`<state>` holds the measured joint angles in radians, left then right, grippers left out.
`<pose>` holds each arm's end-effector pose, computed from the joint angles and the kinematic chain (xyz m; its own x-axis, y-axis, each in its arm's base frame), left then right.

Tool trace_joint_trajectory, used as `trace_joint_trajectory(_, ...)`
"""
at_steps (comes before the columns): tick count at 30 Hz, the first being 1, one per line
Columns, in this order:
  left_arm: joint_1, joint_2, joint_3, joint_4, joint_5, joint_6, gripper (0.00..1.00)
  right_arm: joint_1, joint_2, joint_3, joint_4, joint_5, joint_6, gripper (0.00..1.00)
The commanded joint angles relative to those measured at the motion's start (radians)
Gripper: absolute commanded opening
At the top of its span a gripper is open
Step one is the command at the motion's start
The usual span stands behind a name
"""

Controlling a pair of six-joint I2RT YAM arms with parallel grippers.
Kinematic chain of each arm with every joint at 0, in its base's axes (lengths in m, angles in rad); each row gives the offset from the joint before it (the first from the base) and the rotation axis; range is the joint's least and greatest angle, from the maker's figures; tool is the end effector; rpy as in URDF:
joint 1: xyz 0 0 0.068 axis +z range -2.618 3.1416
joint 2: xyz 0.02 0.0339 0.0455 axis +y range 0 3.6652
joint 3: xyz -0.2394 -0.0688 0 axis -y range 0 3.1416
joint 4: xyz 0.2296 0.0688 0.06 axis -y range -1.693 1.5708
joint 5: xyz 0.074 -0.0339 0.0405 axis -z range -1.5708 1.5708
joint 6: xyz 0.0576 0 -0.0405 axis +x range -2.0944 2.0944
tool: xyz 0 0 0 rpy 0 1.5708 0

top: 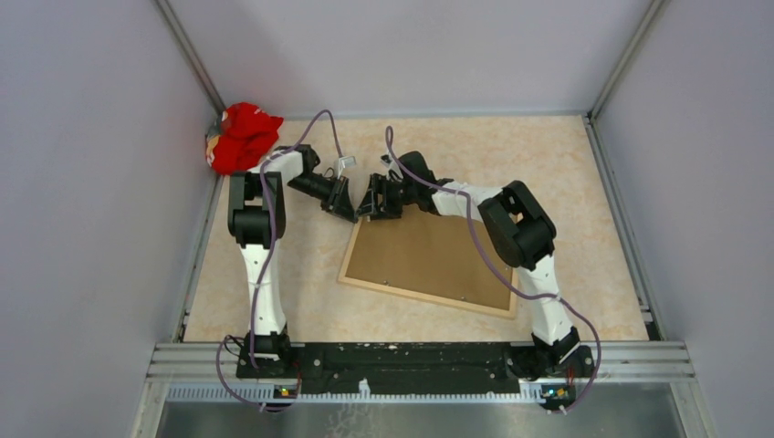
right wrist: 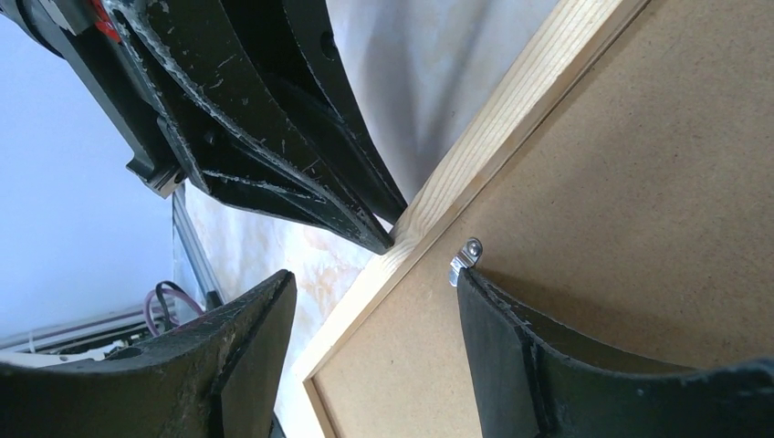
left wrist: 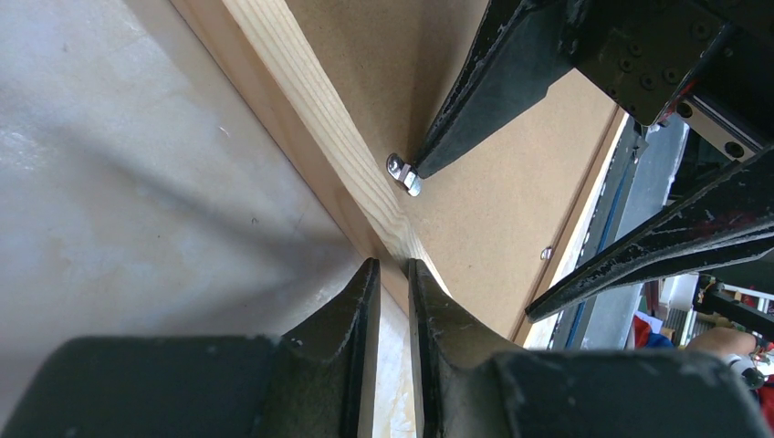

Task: Put the photo into the frame
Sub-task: Install the photo frame at the center of the board.

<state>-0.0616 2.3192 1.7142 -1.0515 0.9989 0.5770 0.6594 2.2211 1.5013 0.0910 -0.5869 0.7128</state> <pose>0.3931 -0.0728 0.1029 -0.8545 0.3485 -0.3853 0.5102 0.4230 -0.7488 0.3565 0.3167 0.1261 -0.9168 -0.0217 -0.3988 -0.3497 0.5259 0.7753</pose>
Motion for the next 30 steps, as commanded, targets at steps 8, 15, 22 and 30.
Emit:
trace_joint_trajectory(8, -0.013, -0.021, -0.029, 0.018, -0.069, 0.030, 0.22, 0.030, 0.043, -0.009, 0.100, 0.050, 0.069, 0.64)
trace_joint_trajectory(15, -0.014, -0.017, -0.032, 0.016, -0.071, 0.035, 0.22, 0.037, 0.030, -0.049, 0.133, 0.114, 0.094, 0.64)
trace_joint_trajectory(22, -0.014, -0.019, -0.040, 0.016, -0.072, 0.040, 0.22, 0.039, 0.025, -0.082, 0.185, 0.161, 0.129, 0.63)
trace_joint_trajectory(30, -0.014, -0.023, -0.041, 0.014, -0.075, 0.043, 0.22, 0.042, 0.004, -0.097, 0.198, 0.167, 0.131, 0.63)
